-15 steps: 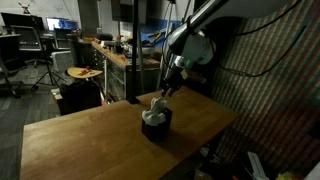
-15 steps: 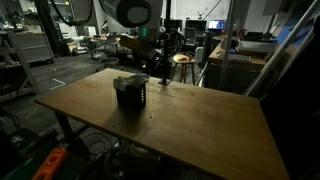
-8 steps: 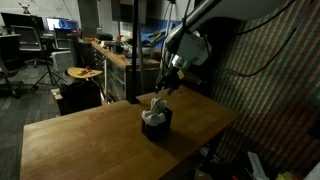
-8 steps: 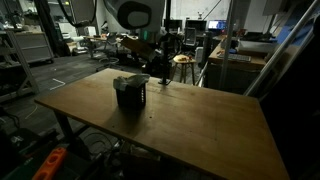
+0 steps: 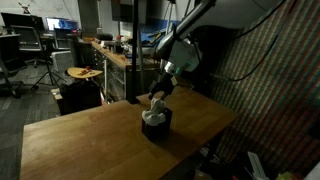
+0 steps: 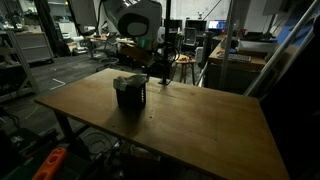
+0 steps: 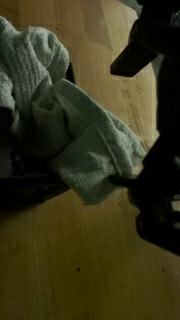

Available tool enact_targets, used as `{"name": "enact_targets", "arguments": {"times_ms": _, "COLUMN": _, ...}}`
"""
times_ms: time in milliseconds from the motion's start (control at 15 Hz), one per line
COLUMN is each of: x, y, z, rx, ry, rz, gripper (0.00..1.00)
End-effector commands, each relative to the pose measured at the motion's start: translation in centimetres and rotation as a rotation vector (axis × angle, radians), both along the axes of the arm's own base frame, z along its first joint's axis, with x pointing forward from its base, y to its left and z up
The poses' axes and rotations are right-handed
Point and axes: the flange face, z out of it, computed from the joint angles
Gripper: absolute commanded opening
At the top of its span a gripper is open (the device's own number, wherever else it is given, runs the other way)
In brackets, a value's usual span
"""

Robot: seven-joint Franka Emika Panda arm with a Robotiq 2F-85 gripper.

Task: Pick up the white towel and push it down into the black basket

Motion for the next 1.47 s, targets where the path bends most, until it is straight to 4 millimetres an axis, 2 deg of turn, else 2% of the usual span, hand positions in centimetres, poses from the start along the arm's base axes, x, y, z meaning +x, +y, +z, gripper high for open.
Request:
{"name": "enact_targets", "arguments": {"times_ms": 0, "x": 0.9, "y": 0.1, "z": -0.9, "rx": 0.009, "ry": -0.028, "rz": 0.027, "gripper": 1.00}}
{"name": "enact_targets", "arguments": {"times_ms": 467, "x": 0.7, "y": 0.9, "z": -2.3, "rx": 0.012, "ry": -0.015, "rz": 0.060, "gripper": 0.99}}
{"name": "enact_targets", "arguments": {"times_ms": 600, "x": 0.6, "y": 1.1, "z": -2.5, "rx": 0.014, "ry": -0.011, "rz": 0.066, "gripper": 0.84}}
{"name": "enact_targets", "arguments": {"times_ms": 667, "x": 0.6, "y": 1.2, "z": -2.6, "rx": 0.014, "ry": -0.009, "rz": 0.069, "gripper": 0.70}}
{"name": "enact_targets", "arguments": {"times_ms": 800, "x": 0.5, "y": 1.4, "z": -2.7, "rx": 0.017, "ry": -0.006, "rz": 0.072, "gripper": 0.53}}
{"name": "enact_targets", "arguments": {"times_ms": 1200, "x": 0.4, "y": 2.0, "z": -2.9, "rx": 0.020, "ry": -0.002, "rz": 0.083, "gripper": 0.09}}
{"name": "enact_targets", "arguments": {"times_ms": 1333, "x": 0.4, "y": 2.2, "z": -2.9, "rx": 0.020, "ry": -0.002, "rz": 0.087, "gripper": 0.04}}
{"name": "enact_targets", "arguments": {"times_ms": 1400, "x": 0.3, "y": 2.3, "z": -2.8, "rx": 0.020, "ry": -0.002, "rz": 0.088, "gripper": 0.04}}
